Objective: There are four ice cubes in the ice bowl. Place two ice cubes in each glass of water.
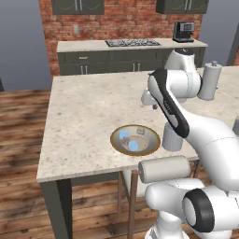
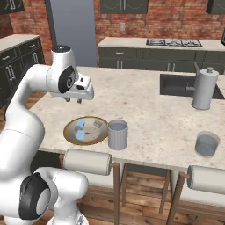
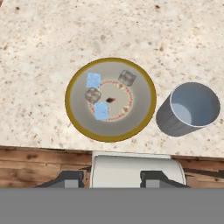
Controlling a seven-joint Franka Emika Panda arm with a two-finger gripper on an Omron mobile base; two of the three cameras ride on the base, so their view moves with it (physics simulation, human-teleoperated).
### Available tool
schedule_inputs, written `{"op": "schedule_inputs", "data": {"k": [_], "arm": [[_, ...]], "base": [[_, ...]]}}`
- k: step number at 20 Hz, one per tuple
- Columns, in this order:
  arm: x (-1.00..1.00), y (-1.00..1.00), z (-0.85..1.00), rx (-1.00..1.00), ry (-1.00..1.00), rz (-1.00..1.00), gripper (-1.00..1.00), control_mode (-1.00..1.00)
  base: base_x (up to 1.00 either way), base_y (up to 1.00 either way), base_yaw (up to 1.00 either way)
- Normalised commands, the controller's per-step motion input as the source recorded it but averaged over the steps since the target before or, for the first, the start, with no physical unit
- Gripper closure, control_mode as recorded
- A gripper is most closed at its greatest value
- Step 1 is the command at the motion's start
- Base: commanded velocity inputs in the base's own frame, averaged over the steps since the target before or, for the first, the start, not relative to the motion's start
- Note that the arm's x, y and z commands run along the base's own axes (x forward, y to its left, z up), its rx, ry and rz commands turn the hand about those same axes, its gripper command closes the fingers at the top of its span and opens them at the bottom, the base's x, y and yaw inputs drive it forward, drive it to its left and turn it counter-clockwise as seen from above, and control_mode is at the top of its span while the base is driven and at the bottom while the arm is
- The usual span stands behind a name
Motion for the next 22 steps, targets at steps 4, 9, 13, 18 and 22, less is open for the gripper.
{"op": "schedule_inputs", "data": {"k": [4, 9, 13, 18, 22], "arm": [[-0.01, 0.08, 0.00, -0.01, -0.03, 0.00, -1.00, -1.00], [0.14, 0.44, -0.49, -0.10, 0.00, 0.00, -1.00, -1.00], [0.22, 0.11, -0.84, -0.01, 0.00, 0.00, -1.00, -1.00], [0.25, 0.02, -0.90, 0.00, 0.00, 0.00, -1.00, -1.00], [0.32, 0.00, -0.82, 0.00, 0.00, 0.00, -1.00, -1.00]], "base": [[0.00, 0.00, 0.00], [0.00, 0.00, 0.00], [0.00, 0.00, 0.00], [0.00, 0.00, 0.00], [0.00, 0.00, 0.00]]}}
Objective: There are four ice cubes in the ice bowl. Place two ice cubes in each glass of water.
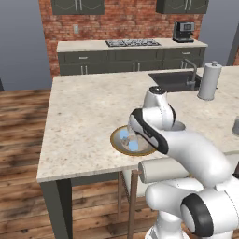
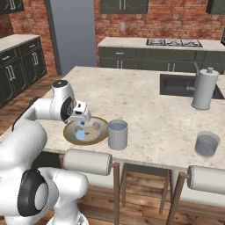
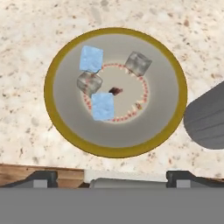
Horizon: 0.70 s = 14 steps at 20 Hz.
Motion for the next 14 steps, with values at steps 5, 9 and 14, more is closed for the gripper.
{"op": "schedule_inputs", "data": {"k": [5, 9, 14], "arm": [[0.48, 0.00, -0.57, 0.01, 0.00, 0.00, -1.00, -1.00], [0.68, 0.00, -0.43, 0.05, 0.08, 0.00, -1.00, -1.00], [0.19, 0.13, -0.32, 0.02, 0.16, 0.01, -1.00, -1.00]], "base": [[0.00, 0.00, 0.00], [0.00, 0.00, 0.00], [0.00, 0.00, 0.00]]}}
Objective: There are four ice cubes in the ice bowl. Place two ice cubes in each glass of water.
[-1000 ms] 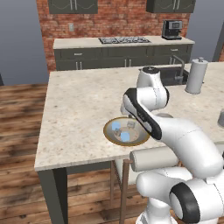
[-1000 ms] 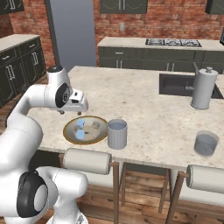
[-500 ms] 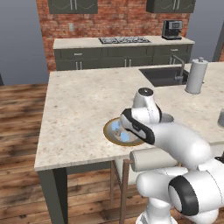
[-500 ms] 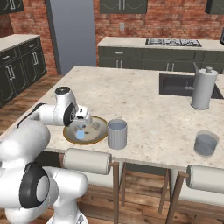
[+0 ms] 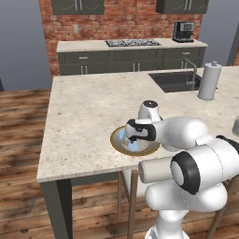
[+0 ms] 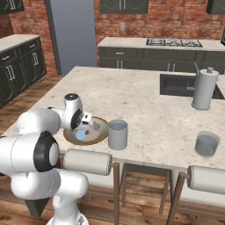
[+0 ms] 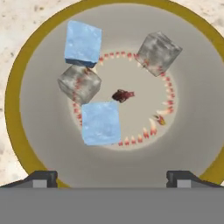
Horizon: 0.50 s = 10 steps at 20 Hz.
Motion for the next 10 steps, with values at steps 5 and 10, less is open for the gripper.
{"op": "schedule_inputs", "data": {"k": [5, 10], "arm": [[0.15, 0.19, -0.41, 0.00, 0.07, 0.01, -1.00, -1.00], [0.29, 0.01, -0.37, 0.00, 0.00, 0.00, -1.00, -1.00]], "base": [[0.00, 0.00, 0.00], [0.00, 0.00, 0.00]]}}
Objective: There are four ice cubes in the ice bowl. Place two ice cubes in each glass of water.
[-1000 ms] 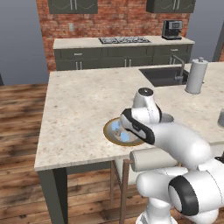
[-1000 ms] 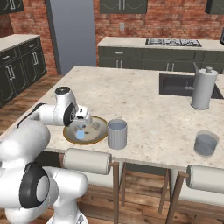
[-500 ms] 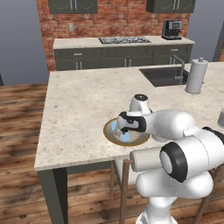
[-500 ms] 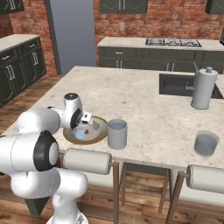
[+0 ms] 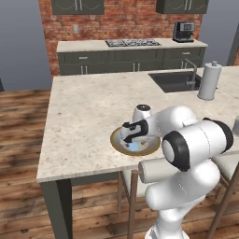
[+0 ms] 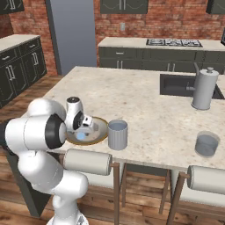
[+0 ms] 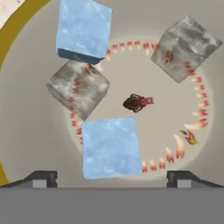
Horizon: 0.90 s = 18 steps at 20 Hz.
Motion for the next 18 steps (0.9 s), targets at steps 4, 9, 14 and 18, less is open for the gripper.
{"op": "schedule_inputs", "data": {"k": [4, 9, 14, 18], "arm": [[0.30, 0.00, -0.29, 0.00, 0.00, 0.00, -1.00, -1.00], [0.20, 0.00, -0.35, 0.01, 0.00, 0.00, 1.00, -1.00], [0.00, 0.00, -0.04, 0.00, 0.01, 0.00, 1.00, -1.00], [-0.06, 0.00, 0.56, 0.00, -0.15, -0.01, 1.00, -1.00]], "base": [[0.00, 0.00, 0.00], [0.00, 0.00, 0.00], [0.00, 0.00, 0.00], [0.00, 0.00, 0.00]]}}
